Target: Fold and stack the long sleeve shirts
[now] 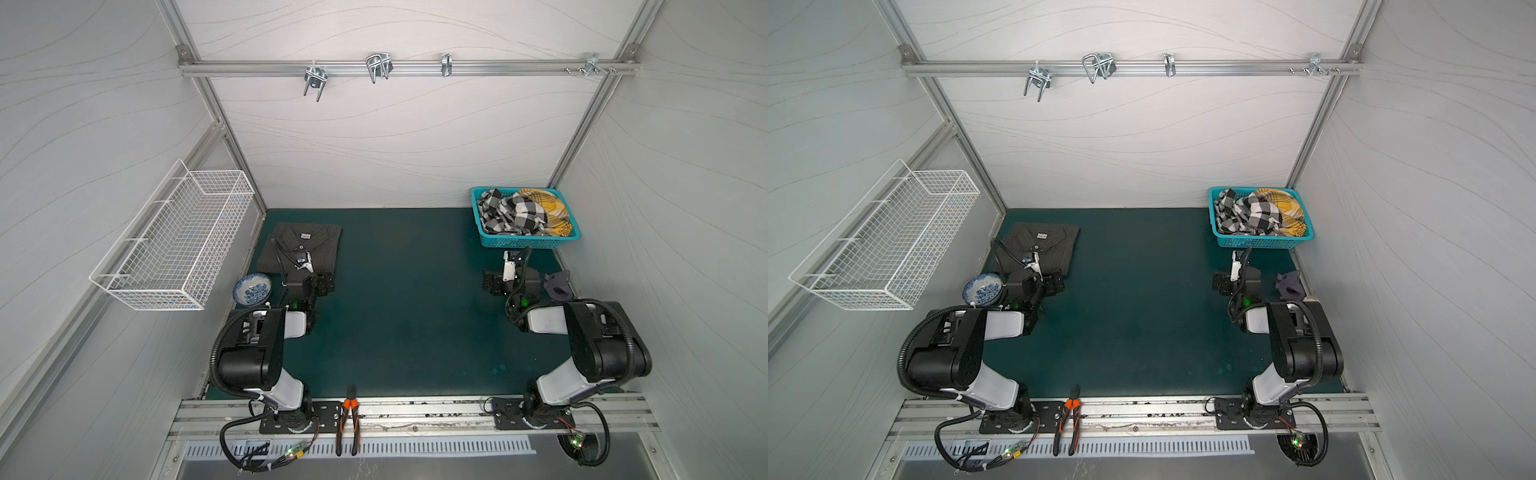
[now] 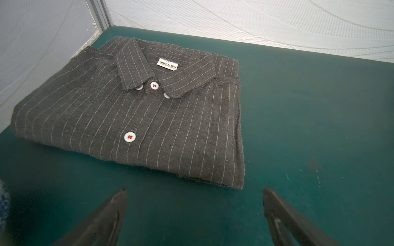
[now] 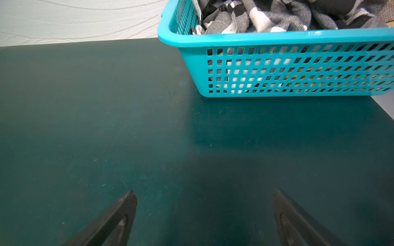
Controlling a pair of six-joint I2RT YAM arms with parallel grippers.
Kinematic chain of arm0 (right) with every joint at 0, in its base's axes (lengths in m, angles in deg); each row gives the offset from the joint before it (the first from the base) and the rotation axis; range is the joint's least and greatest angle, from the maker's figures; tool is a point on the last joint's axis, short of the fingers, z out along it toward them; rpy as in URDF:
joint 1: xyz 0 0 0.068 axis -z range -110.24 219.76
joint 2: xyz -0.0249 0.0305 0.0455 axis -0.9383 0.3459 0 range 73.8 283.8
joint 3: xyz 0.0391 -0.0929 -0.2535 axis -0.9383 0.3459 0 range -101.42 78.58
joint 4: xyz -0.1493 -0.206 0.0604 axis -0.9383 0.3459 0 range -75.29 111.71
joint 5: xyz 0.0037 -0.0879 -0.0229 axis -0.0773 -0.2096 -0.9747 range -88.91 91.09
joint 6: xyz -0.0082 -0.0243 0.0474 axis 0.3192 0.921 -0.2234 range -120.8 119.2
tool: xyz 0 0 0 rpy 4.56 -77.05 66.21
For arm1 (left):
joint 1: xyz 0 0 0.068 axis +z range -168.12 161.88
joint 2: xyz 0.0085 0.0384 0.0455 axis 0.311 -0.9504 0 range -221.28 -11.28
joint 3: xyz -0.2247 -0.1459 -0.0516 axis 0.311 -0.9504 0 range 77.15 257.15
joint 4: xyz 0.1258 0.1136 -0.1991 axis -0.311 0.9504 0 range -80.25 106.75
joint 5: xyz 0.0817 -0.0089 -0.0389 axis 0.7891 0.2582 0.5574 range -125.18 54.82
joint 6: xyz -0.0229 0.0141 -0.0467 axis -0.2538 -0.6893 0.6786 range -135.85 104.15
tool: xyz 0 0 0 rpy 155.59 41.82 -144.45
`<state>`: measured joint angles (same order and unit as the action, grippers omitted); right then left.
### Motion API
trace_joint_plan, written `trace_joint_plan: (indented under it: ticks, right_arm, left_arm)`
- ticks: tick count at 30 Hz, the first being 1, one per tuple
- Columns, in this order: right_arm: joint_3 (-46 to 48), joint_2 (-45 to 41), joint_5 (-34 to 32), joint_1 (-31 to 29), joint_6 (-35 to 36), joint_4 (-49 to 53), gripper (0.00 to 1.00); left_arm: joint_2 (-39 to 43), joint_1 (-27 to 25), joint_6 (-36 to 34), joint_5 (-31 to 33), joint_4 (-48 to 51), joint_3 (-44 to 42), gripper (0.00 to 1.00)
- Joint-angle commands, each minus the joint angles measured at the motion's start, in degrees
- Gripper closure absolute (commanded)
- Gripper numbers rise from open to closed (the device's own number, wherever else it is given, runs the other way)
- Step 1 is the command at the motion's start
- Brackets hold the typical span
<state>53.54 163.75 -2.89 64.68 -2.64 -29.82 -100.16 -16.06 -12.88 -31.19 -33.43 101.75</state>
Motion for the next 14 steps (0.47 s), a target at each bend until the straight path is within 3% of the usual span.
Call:
trace_joint_plan:
  ticks: [1, 14]
  right_arm:
    - [-0.8, 0.0, -0.3, -0.2, 1.4, 0.0, 0.01]
    - [-1.0, 0.2, 2.6, 0.3, 1.6, 0.1, 0.01]
  left_arm:
    - [0.0, -0.2, -1.3, 0.2, -2.9, 0.4, 0.01]
    - [-0.1, -0.7, -1.6, 0.8, -2.8, 0.6, 0.01]
